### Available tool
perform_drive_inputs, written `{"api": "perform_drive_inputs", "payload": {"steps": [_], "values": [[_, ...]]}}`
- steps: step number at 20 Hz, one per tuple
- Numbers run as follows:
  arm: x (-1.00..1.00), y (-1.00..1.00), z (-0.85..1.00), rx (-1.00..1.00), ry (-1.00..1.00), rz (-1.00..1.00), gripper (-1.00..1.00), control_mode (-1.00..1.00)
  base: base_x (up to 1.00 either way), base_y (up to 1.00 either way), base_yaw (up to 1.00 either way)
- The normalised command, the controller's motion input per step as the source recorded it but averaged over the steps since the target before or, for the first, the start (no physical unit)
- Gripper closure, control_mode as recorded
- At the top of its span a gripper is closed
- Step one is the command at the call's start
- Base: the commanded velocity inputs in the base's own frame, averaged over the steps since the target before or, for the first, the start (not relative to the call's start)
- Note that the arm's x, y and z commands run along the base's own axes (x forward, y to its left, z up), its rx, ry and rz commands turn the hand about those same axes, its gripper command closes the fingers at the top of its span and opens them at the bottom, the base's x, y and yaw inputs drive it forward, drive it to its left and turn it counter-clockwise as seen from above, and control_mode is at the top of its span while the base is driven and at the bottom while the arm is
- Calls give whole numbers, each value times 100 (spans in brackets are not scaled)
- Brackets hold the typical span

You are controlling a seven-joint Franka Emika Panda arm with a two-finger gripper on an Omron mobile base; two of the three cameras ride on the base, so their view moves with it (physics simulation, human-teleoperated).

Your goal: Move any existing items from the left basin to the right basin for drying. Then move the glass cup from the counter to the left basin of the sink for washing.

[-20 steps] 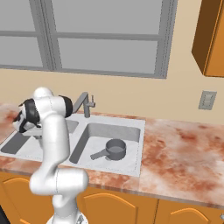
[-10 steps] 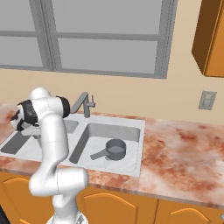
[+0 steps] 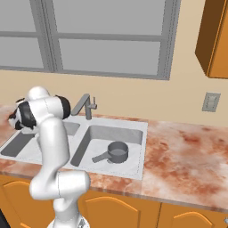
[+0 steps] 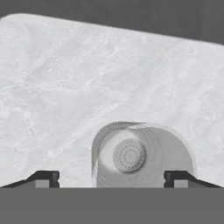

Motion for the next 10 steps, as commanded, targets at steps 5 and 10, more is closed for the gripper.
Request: {"api": "perform_drive_inputs", "payload": {"steps": [5,10], "values": [[-7,0,62,0,0,0,-100,-100,0,0,0],[-7,0,68,0,0,0,-100,-100,0,0,0]]}}
